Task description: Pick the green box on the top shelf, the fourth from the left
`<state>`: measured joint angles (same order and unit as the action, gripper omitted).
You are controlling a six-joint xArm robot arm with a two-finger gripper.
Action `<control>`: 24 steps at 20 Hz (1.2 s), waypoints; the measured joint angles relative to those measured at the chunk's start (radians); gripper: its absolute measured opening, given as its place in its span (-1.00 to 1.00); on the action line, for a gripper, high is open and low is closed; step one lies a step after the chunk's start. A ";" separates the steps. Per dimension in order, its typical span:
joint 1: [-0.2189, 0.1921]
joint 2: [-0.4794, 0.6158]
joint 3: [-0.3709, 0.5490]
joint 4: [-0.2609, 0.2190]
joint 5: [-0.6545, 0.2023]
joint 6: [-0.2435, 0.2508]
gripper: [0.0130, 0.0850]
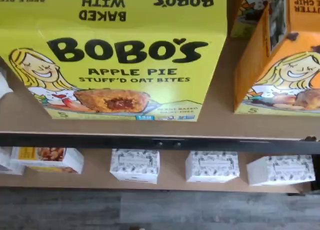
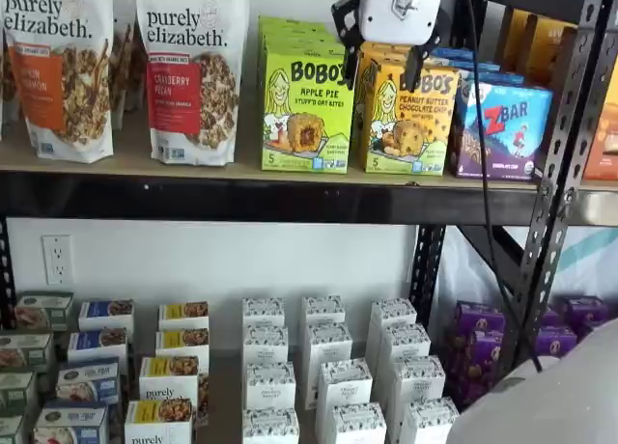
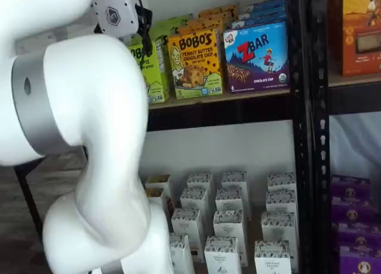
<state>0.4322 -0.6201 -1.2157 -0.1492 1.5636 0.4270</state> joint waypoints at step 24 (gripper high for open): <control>-0.023 0.074 -0.009 0.064 -0.200 -0.020 1.00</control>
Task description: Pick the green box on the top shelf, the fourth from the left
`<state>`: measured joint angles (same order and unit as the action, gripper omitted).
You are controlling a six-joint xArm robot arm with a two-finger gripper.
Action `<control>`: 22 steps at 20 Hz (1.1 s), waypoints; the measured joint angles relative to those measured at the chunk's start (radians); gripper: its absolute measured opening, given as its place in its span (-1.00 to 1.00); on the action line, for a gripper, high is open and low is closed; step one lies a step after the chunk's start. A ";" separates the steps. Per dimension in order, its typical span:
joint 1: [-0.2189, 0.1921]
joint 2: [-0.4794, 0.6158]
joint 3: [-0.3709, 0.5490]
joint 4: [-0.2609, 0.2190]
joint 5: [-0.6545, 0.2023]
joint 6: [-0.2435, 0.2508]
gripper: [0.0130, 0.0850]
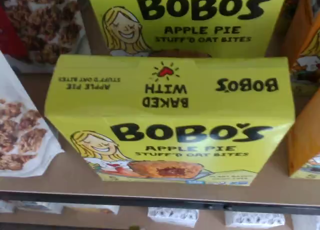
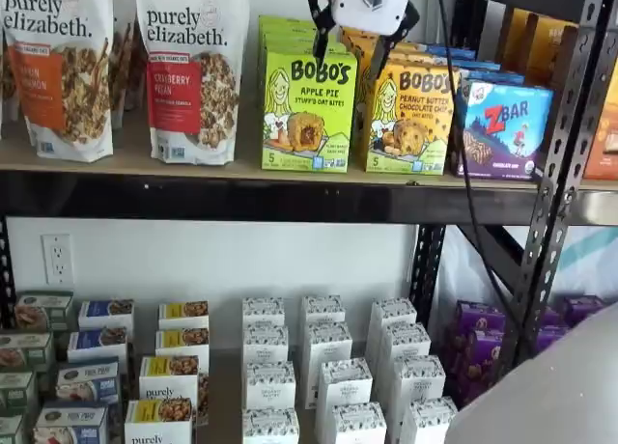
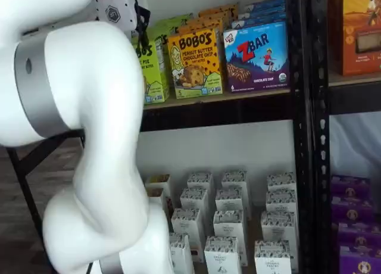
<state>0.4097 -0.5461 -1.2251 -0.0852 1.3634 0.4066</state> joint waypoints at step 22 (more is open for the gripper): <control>-0.022 0.149 -0.173 0.086 0.095 -0.028 1.00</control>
<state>0.3873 -0.3970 -1.3976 0.0010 1.4585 0.3788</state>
